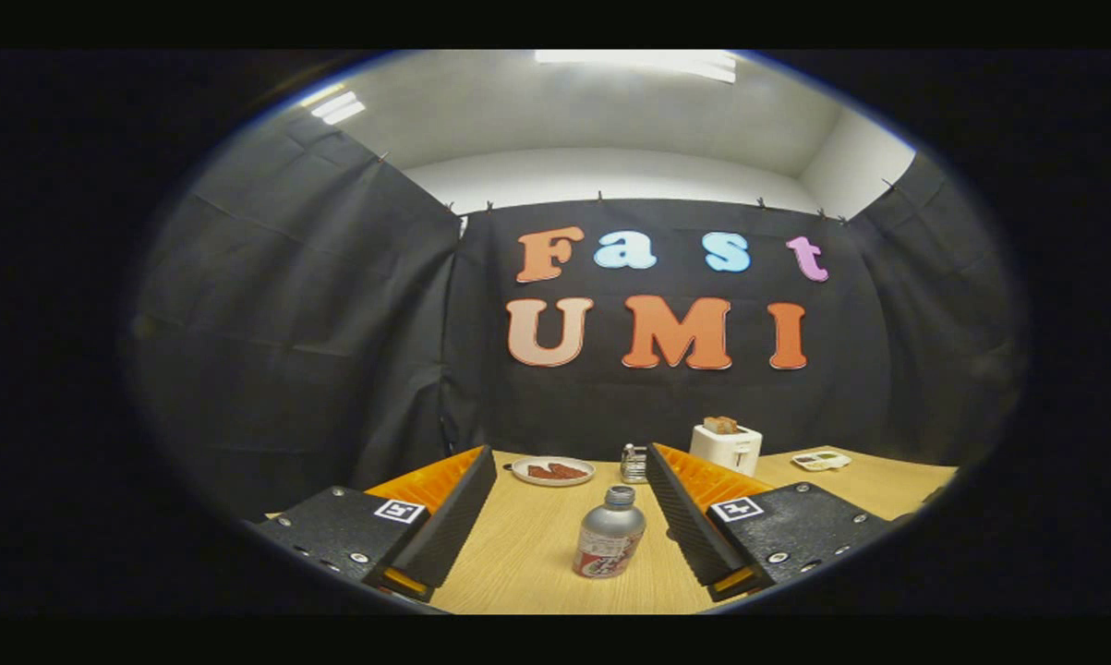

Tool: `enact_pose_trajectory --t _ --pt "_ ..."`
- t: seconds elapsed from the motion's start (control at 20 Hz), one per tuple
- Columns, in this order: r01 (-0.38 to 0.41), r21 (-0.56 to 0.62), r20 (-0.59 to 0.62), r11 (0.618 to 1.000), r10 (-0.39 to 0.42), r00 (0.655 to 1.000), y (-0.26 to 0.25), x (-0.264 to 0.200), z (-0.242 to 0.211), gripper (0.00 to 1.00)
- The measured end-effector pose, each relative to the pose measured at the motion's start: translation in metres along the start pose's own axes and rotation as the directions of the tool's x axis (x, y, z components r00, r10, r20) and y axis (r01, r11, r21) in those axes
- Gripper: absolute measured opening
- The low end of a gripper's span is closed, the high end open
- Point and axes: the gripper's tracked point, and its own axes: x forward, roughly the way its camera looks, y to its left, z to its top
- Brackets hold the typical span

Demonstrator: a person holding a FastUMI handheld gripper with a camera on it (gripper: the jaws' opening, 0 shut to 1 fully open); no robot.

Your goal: Take the bottle from table, then pour the juice into the cup, finally place the bottle on the coaster

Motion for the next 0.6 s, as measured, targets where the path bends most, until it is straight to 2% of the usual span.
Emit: enact_pose_trajectory --t 0.3,0.45,0.6 --pt "-0.012 0.073 -0.018 0.997 0.013 1.0 0.004 0.005 -0.002 0.96" --pt "0.045 0.049 -0.05 0.998 -0.042 0.998 -0.014 0.015 -0.025 0.96" --pt "0.048 0.052 -0.108 0.997 -0.042 0.993 -0.012 0.026 -0.064 0.96"
